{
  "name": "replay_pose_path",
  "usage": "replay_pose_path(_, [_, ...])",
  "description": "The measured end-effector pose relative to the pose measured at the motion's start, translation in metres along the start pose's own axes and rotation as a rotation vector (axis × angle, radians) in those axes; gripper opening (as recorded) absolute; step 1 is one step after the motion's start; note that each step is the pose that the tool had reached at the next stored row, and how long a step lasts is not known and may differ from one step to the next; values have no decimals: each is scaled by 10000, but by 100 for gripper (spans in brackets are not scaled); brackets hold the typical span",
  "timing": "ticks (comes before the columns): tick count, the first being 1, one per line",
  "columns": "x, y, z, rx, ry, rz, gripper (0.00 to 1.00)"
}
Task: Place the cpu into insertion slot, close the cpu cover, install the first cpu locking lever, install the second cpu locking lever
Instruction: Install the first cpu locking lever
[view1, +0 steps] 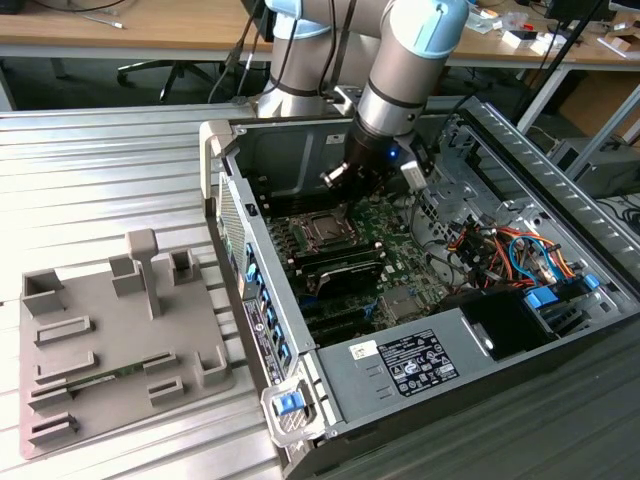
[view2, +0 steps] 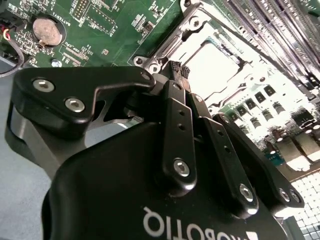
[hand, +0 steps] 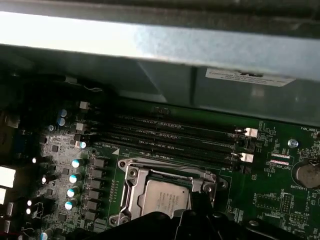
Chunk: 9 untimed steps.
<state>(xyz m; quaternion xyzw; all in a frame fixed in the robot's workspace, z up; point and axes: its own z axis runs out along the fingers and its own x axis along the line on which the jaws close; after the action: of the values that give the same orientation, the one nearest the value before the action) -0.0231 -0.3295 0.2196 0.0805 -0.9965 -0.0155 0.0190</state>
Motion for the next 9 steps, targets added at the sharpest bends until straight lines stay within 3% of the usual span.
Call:
replay_pose_path(4, [19,-116,-10,2,1,-1,11])
replay_pose_path(9, [25,-129,-93,-2,-1,0,11])
